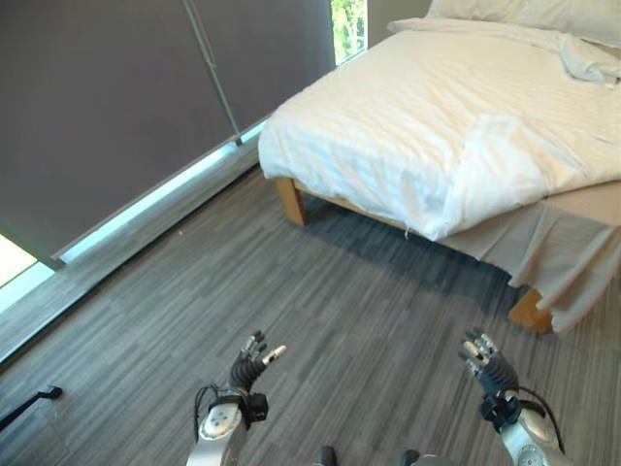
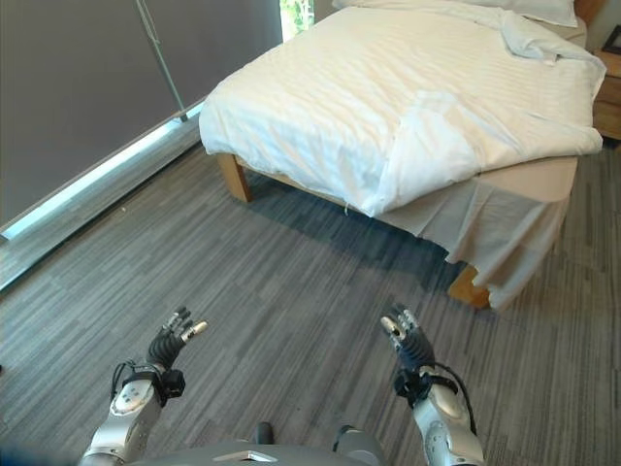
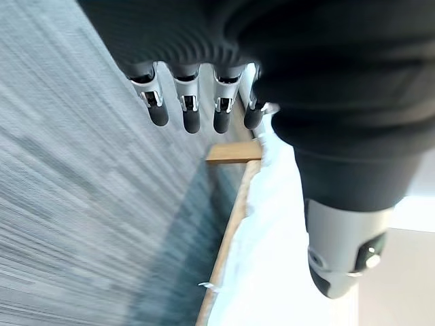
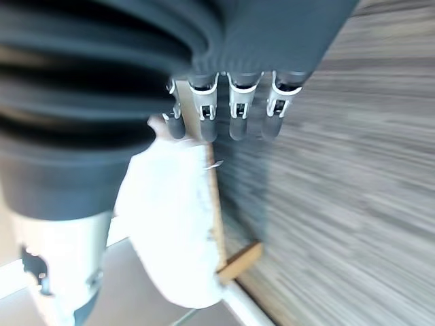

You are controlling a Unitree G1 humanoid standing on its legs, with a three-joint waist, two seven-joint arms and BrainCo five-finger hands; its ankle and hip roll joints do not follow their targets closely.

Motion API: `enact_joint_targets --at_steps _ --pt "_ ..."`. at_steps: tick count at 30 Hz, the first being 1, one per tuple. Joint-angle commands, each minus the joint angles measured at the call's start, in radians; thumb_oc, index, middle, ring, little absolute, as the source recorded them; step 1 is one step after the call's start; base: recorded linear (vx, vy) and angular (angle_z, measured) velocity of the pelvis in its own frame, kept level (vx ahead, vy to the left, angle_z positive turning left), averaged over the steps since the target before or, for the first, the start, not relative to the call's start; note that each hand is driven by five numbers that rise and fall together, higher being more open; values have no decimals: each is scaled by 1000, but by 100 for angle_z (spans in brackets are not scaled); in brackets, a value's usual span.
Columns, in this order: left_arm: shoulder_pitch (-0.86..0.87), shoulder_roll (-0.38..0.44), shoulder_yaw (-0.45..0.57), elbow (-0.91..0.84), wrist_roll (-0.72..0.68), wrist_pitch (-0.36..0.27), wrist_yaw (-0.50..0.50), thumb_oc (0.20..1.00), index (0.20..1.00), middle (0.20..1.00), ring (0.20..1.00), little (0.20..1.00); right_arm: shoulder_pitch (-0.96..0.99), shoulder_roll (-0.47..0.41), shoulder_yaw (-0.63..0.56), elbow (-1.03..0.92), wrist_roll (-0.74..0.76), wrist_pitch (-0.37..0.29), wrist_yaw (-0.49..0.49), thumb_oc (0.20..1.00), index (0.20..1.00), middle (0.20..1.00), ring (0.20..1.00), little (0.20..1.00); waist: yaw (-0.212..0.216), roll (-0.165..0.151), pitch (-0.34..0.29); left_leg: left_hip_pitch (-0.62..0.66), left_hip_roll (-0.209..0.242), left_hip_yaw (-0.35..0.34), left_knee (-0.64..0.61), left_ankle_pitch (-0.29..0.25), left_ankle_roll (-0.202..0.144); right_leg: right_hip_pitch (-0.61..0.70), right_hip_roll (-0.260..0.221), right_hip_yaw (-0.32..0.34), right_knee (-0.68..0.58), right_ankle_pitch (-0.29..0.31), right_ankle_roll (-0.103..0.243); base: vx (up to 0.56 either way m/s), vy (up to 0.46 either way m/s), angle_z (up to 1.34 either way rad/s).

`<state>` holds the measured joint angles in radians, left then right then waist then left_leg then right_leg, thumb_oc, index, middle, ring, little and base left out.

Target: Making the bed.

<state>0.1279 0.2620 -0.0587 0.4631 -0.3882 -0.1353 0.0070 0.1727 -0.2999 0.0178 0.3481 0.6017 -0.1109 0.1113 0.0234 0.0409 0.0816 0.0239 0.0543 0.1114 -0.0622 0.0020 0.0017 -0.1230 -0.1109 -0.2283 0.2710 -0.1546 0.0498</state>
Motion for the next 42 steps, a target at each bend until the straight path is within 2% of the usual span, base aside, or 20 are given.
enact_joint_targets --at_steps 1,3,5,7,9,10,12,13,14,16,17,19,20,21,22,23,24,26,30,42 --pt "-83 56 20 -53 -19 -56 15 1000 1000 1000 1000 1000 -58 1 -3 -74 -80 -57 -22 1000 1000 1000 1000 1000 -26 -52 77 65 1 -9 7 -30 -36 66 -53 52 -72 179 144 -113 -110 0" --pt "-105 64 24 -51 -34 -63 25 1000 1000 1000 1000 1000 -50 1 6 -94 -108 -57 -16 1000 1000 1000 1000 1000 -34 -48 86 66 26 -16 14 -27 -49 46 -88 86 -58 198 148 -43 -208 1" --pt "-104 66 37 -64 -66 -65 26 1000 1000 1000 1000 1000 -49 3 9 -99 -117 -65 -13 1000 1000 1000 1000 1000 -19 -38 79 74 73 -8 17 -25 -72 43 -230 49 -68 272 141 49 -365 20" --pt "-79 65 42 -74 -84 -62 13 1000 1000 1000 1000 1000 -54 10 15 -97 -105 -57 -5 1000 1000 1000 1000 1000 -20 -42 70 93 105 1 16 -37 -94 74 -321 34 -138 353 165 124 -445 -8" --pt "-70 67 47 -73 -90 -61 12 1000 1000 1000 1000 1000 -56 12 18 -99 -99 -56 -7 1000 1000 1000 1000 1000 -24 -46 65 102 123 0 21 -44 -105 77 -328 77 -169 371 172 178 -541 -43" --pt "-71 83 44 -69 -104 -66 9 1000 1000 1000 1000 1000 -84 10 39 -118 -71 -59 -1 1000 1000 1000 1000 1000 -30 -46 54 117 214 3 54 -44 -164 66 -359 186 -196 391 210 208 -753 -38" --pt "-77 89 43 -67 -110 -67 10 1000 1000 1000 1000 1000 -97 -1 47 -131 -67 -59 0 1000 1000 1000 1000 1000 -36 -39 52 113 280 -17 73 -4 -191 62 -320 239 -136 334 212 173 -759 -17" --pt "-82 88 39 -58 -126 -65 7 1000 1000 1000 1000 1000 -107 -9 56 -127 -65 -58 4 1000 1000 1000 1000 1000 -36 -37 52 117 308 -16 79 17 -192 59 -295 232 -115 260 212 94 -599 -2" --pt "-85 80 43 -50 -133 -65 8 1000 1000 1000 1000 1000 -121 -17 69 -104 -59 -59 11 1000 1000 1000 1000 1000 -33 -29 52 104 341 -37 107 93 -205 64 -267 220 -122 194 212 61 -556 0" --pt "-82 65 44 -52 -151 -57 8 1000 1000 1000 1000 1000 -129 -39 106 -68 -51 -55 14 1000 1000 1000 1000 1000 -34 -20 63 51 401 -84 183 294 -186 67 -200 195 -114 155 164 24 -644 -13" --pt "-80 53 39 -55 -169 -48 0 1000 1000 1000 1000 1000 -120 -56 106 -63 -26 -46 16 1000 1000 1000 1000 1000 -37 -31 72 17 423 -64 228 349 -159 88 -161 173 -139 152 137 40 -753 -14" --pt "-75 45 34 -58 -181 -41 -12 1000 1000 1000 1000 1000 -107 -64 96 -72 1 -44 25 1000 1000 1000 1000 1000 -44 -47 76 -16 443 2 285 347 -135 110 -134 153 -161 151 110 57 -547 28" --pt "-66 38 26 -60 -183 -36 -29 1000 1000 1000 1000 1000 -81 -71 83 -78 10 -41 33 1000 1000 1000 1000 1000 -43 -67 82 -32 420 42 335 309 -119 135 -112 140 -181 147 88 117 -567 19" --pt "-49 28 6 -84 -166 -39 -42 1000 1000 1000 1000 1000 -59 -87 62 -75 1 -31 35 1000 1000 1000 1000 1000 -18 -86 88 -90 256 -32 408 219 -114 153 -100 140 -208 151 78 185 -726 5" --pt "-43 20 3 -77 -170 -42 -49 1000 1000 1000 1000 1000 -54 -87 55 -63 6 -29 40 1000 1000 1000 1000 1000 -13 -91 84 -107 171 -19 394 147 -97 160 -83 134 -227 152 75 136 -439 -11" --pt "-43 20 3 -77 -170 -42 -49 1000 1000 1000 1000 1000 -54 -87 55 -63 6 -29 40 1000 1000 1000 1000 1000 -13 -91 84 -107 171 -19 393 147 -97 160 -83 134 -227 152 76 159 -365 -18" --pt "-36 5 -5 -69 -185 -41 -59 1000 1000 1000 1000 1000 -44 -82 42 -45 5 -28 44 1000 1000 1000 1000 1000 5 -103 78 -133 105 -1 350 110 -85 180 -56 127 -250 158 71 138 -282 -46" --pt "-31 -3 -22 -79 -192 -41 -63 1000 1000 1000 1000 1000 -35 -66 27 -34 4 -34 25 1000 1000 1000 1000 1000 13 -101 71 -128 67 -4 262 105 -77 203 -33 124 -288 156 72 151 -251 -36" --pt "-28 -8 -41 -85 -191 -41 -60 1000 1000 1000 1000 1000 -30 -20 44 0 31 -36 26 1000 1000 1000 1000 1000 28 -94 62 -116 -57 -153 145 78 -70 230 -2 114 -332 165 68 101 -104 -7" --pt "-27 23 -42 -93 -127 -41 -49 1000 1000 1000 1000 1000 20 46 77 -64 68 -18 61 1000 1000 1000 1000 1000 -9 -72 34 12 -51 -131 22 53 -33 251 15 161 -348 164 73 63 43 -1"
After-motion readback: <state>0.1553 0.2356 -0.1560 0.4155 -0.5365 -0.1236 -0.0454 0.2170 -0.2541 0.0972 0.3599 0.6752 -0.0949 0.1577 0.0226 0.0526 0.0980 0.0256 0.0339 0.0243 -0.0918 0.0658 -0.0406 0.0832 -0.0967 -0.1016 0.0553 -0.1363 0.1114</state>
